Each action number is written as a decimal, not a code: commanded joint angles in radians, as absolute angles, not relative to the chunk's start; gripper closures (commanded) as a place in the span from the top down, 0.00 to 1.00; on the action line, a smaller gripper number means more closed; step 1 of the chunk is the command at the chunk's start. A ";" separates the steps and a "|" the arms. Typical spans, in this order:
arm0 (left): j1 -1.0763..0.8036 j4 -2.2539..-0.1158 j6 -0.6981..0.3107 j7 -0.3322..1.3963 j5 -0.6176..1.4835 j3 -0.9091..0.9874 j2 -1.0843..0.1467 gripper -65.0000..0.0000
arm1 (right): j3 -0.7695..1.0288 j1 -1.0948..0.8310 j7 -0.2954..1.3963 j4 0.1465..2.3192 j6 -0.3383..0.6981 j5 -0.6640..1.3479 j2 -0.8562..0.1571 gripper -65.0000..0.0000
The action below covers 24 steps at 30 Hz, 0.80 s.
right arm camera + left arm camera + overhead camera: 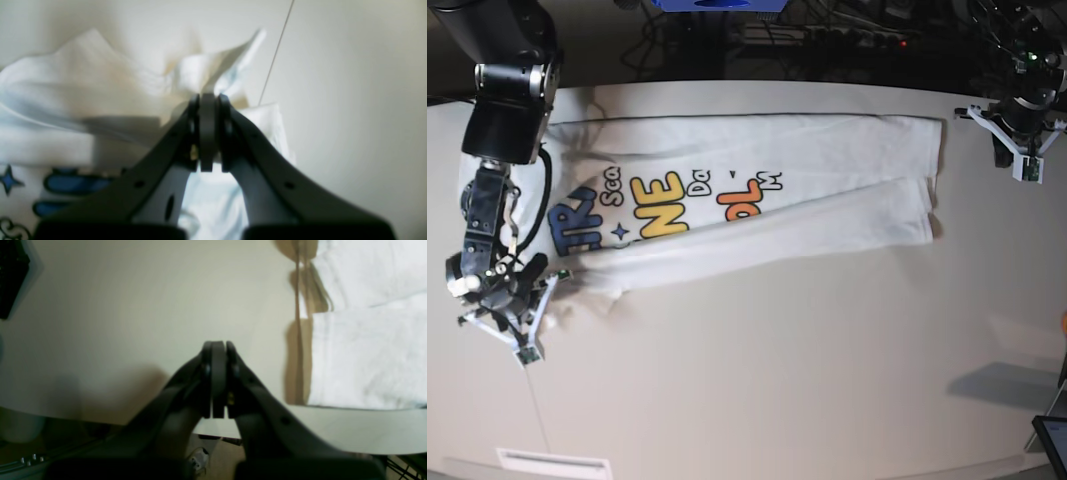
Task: Fold the T-shirt properly
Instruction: 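Fold the held sleeve with the right gripper back over the shirt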
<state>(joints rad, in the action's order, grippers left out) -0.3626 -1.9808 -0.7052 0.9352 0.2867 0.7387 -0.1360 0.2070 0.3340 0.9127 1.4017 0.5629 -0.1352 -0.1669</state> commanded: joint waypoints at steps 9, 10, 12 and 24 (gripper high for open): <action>-0.361 -1.992 -0.698 0.920 0.288 0.700 -0.148 0.00 | 0.211 0.248 1.024 1.612 0.559 -0.130 -0.177 0.00; -0.361 -1.992 -0.698 0.920 0.288 0.694 -0.148 0.00 | 0.211 0.234 1.038 1.632 0.558 -0.130 -0.177 0.00; -0.361 -1.992 -0.698 0.920 0.288 0.688 -0.148 0.00 | 0.211 0.205 1.061 1.669 0.556 -0.131 -0.176 0.00; -0.361 -1.992 -0.698 0.920 0.288 0.674 -0.148 0.00 | 0.213 0.068 1.079 1.776 0.555 -0.133 -0.154 0.00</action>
<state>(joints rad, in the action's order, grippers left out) -0.3607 -1.9781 -0.7052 0.9356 0.2817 0.6712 -0.1360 0.2092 0.0490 1.0943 1.7542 0.5587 -0.1345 -0.1452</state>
